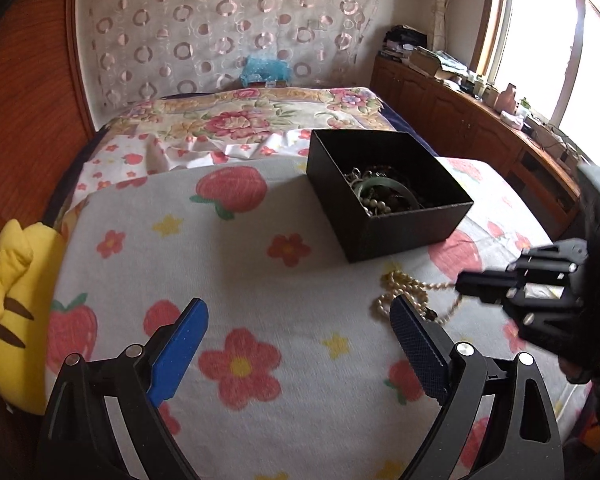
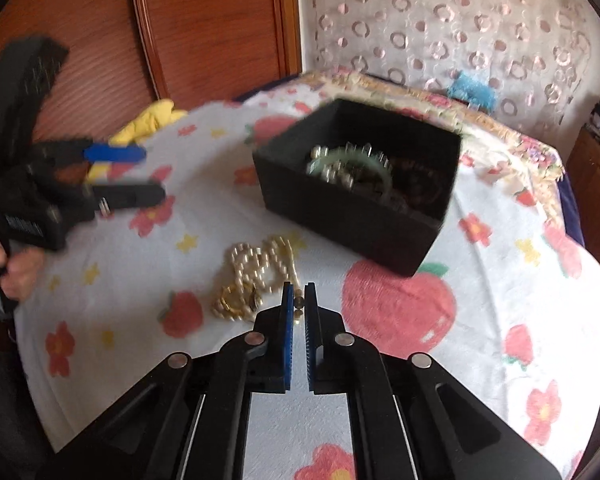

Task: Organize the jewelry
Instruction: 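Grasp the gold bead necklace with the right tool and lift it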

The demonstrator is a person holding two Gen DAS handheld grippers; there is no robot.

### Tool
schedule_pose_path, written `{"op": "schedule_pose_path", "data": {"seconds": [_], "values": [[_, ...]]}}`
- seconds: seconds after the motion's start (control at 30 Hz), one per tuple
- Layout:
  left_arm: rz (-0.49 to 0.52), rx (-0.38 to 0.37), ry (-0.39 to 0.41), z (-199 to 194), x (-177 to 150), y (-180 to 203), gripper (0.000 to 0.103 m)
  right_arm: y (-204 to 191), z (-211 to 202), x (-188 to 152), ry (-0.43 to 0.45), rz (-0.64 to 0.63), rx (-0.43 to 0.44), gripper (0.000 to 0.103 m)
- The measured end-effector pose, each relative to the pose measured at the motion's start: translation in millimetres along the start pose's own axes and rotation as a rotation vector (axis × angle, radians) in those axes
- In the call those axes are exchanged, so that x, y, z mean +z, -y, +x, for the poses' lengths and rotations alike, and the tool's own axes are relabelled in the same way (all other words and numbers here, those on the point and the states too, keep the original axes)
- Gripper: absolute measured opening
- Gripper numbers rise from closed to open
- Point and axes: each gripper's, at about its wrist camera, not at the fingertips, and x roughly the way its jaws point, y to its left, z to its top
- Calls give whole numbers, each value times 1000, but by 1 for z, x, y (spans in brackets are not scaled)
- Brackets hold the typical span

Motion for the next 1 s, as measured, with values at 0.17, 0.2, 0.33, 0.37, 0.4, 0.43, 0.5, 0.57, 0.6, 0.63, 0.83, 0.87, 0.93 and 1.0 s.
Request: {"op": "schedule_pose_path", "data": {"seconds": [0.17, 0.2, 0.33, 0.37, 0.4, 0.43, 0.5, 0.57, 0.6, 0.63, 0.83, 0.87, 0.93, 1.0], "values": [[21, -21, 7, -4, -2, 12, 89, -1, -38, 16, 92, 32, 30, 6], [26, -24, 11, -5, -3, 15, 89, -2, -44, 19, 108, 26, 25, 6], [26, -38, 14, -6, -5, 21, 89, -7, -67, 28, 163, -6, -2, 6], [28, -41, 12, -6, -6, 23, 89, -6, -71, 30, 172, -11, -13, 6], [31, -42, 11, -5, -7, 24, 89, -5, -74, 32, 178, -14, -19, 6], [35, -42, 10, -5, -7, 26, 89, -3, -79, 33, 185, -15, -27, 6], [38, -44, 7, -4, -9, 28, 89, 1, -86, 34, 198, -12, -38, 6], [37, -44, 6, -4, -9, 30, 89, 6, -95, 35, 215, -7, -50, 6], [38, -44, 6, -4, -9, 30, 89, 7, -99, 35, 222, -5, -55, 6], [37, -44, 5, -3, -9, 30, 89, 7, -102, 35, 229, -4, -61, 6], [42, -50, -1, 0, -10, 36, 89, 19, -121, 37, 266, 12, -101, 6], [44, -51, -3, 1, -10, 37, 89, 22, -123, 37, 269, 19, -107, 6], [46, -55, -10, 3, -11, 39, 89, 28, -127, 35, 277, 28, -118, 6], [49, -59, -16, 5, -12, 41, 89, 32, -128, 33, 280, 37, -130, 6]]}}
